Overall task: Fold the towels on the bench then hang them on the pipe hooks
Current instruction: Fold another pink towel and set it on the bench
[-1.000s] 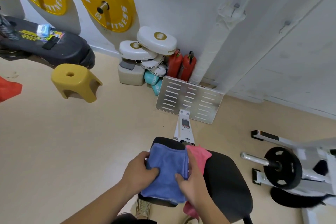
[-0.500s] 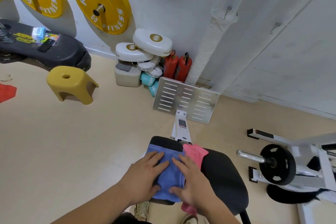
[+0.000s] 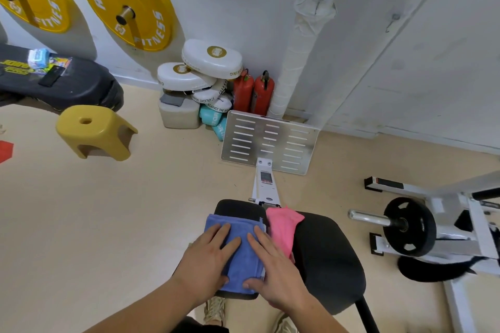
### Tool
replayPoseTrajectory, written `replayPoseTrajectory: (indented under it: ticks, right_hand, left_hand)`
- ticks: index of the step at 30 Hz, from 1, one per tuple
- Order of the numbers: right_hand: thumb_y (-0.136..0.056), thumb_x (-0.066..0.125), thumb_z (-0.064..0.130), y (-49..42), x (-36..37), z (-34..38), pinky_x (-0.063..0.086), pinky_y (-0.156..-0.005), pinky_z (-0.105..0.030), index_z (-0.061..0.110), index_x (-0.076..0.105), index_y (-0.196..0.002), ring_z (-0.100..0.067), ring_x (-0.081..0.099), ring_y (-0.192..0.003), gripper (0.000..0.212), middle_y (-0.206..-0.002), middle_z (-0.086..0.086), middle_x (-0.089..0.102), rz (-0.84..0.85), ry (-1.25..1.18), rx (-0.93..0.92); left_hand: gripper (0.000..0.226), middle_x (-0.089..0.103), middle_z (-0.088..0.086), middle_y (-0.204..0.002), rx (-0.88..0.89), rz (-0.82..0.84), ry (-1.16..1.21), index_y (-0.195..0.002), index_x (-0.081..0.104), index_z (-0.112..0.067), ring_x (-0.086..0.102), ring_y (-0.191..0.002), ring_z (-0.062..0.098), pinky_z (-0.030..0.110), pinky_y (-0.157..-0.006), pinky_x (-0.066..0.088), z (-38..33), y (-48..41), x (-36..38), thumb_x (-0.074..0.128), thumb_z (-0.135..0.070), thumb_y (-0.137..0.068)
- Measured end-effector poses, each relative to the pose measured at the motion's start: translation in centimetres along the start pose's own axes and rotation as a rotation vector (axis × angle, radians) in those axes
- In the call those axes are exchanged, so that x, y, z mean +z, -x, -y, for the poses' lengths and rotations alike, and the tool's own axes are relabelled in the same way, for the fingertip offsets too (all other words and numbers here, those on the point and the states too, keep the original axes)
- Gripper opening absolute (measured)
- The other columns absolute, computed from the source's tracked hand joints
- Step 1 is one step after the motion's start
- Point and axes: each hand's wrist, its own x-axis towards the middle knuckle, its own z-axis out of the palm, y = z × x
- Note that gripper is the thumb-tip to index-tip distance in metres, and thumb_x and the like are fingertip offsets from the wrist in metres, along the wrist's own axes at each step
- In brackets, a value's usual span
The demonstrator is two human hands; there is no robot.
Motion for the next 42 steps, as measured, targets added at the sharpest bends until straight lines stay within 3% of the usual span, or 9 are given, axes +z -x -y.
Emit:
replayPoseTrajectory:
  ticks: [3,5,7,12,20,24,31,36,42]
  right_hand:
    - [-0.087,0.055,0.067,0.9,-1.1,-0.7,0.026,-0.121,-0.026,0.047,0.024,-0.156,0.01,0.016,-0.146,0.078,-0.162,0.034,0.01,-0.061,-0.185,0.069]
    - [-0.095,0.05,0.061,1.6,-1.7,-1.9,0.041,-0.114,-0.028,0.042,0.051,-0.142,0.006,0.047,-0.129,0.051,-0.144,0.028,0.05,-0.21,-0.274,0.194]
    - [-0.1,0.047,0.051,1.9,-1.9,-3.6,0.047,-0.098,-0.024,0.035,0.062,-0.13,0.0,0.057,-0.11,0.037,-0.123,0.017,0.063,-0.279,-0.17,0.303]
    - [-0.097,0.05,0.041,0.6,-0.5,-6.2,0.047,-0.073,-0.022,0.026,0.07,-0.101,-0.009,0.053,-0.094,0.025,-0.098,0.009,0.052,-0.262,0.027,0.388]
    - [-0.099,0.042,0.054,-2.6,2.0,-5.6,0.041,-0.091,-0.036,0.018,0.066,-0.114,-0.021,0.045,-0.107,0.046,-0.114,0.0,0.052,-0.142,0.392,0.545]
    - [-0.097,0.049,0.042,-3.2,2.0,-5.5,0.038,-0.088,-0.036,0.025,0.069,-0.11,-0.021,0.045,-0.107,0.029,-0.109,0.002,0.056,-0.154,0.374,0.584]
    - [-0.099,0.051,0.038,0.3,0.6,-4.5,0.049,-0.064,-0.03,0.028,0.047,-0.077,-0.015,0.056,-0.073,0.024,-0.071,0.004,0.059,-0.354,-0.158,0.517]
    - [-0.089,0.069,0.011,4.7,-2.8,-3.0,0.051,-0.066,-0.032,0.003,0.059,-0.084,-0.02,0.058,-0.07,0.013,-0.079,-0.02,0.064,-0.478,-0.68,0.57]
    - [-0.081,0.069,-0.012,11.5,-7.5,-1.2,0.056,-0.06,-0.024,0.0,0.065,-0.089,-0.021,0.067,-0.075,0.015,-0.088,-0.016,0.071,-0.567,-1.016,0.44]
  left_hand:
    - [0.09,0.069,0.002,-0.125,-0.011,-0.038,-0.008,-0.119,0.067,-0.031,0.07,-0.107,0.027,0.034,-0.076,0.064,-0.6,-0.4,-1.2,0.084,-0.055,-0.034]
    - [0.073,0.07,0.001,-0.118,0.006,-0.07,-0.016,-0.107,0.071,-0.029,0.069,-0.102,0.025,0.034,-0.076,0.063,-1.3,-0.6,-2.5,0.081,-0.049,-0.037]
    - [0.051,0.07,-0.002,-0.113,0.037,-0.132,-0.021,-0.099,0.074,-0.028,0.068,-0.101,0.021,0.033,-0.078,0.062,-2.3,-1.0,-3.8,0.078,-0.044,-0.05]
    - [0.028,0.059,-0.002,-0.117,0.072,-0.165,0.124,-0.122,0.061,-0.021,0.058,-0.105,0.02,0.034,-0.079,0.052,-5.1,-1.7,-5.8,0.05,-0.03,-0.097]
    - [0.026,0.059,-0.008,-0.112,-0.006,-0.236,0.253,-0.121,0.06,-0.028,0.058,-0.096,0.012,0.022,-0.075,0.042,-4.8,0.3,-4.3,0.042,-0.034,-0.103]
    - [0.027,0.06,-0.011,-0.113,-0.027,-0.259,0.323,-0.124,0.06,-0.03,0.059,-0.096,0.009,0.022,-0.081,0.05,-4.0,1.0,-4.0,0.043,-0.035,-0.103]
    - [0.026,0.06,-0.015,-0.112,-0.006,-0.289,0.421,-0.123,0.061,-0.033,0.059,-0.095,0.005,0.009,-0.071,0.039,-3.7,1.9,-3.7,0.047,-0.036,-0.101]
    - [0.025,0.06,-0.016,-0.105,0.024,-0.337,0.477,-0.121,0.063,-0.035,0.058,-0.09,0.003,0.015,-0.074,0.047,-4.2,2.1,-3.8,0.05,-0.035,-0.1]
    - [0.022,0.058,-0.022,-0.09,0.099,-0.386,0.615,-0.109,0.067,-0.04,0.056,-0.082,-0.002,0.019,-0.069,0.049,-7.5,2.2,-4.4,0.056,-0.036,-0.091]
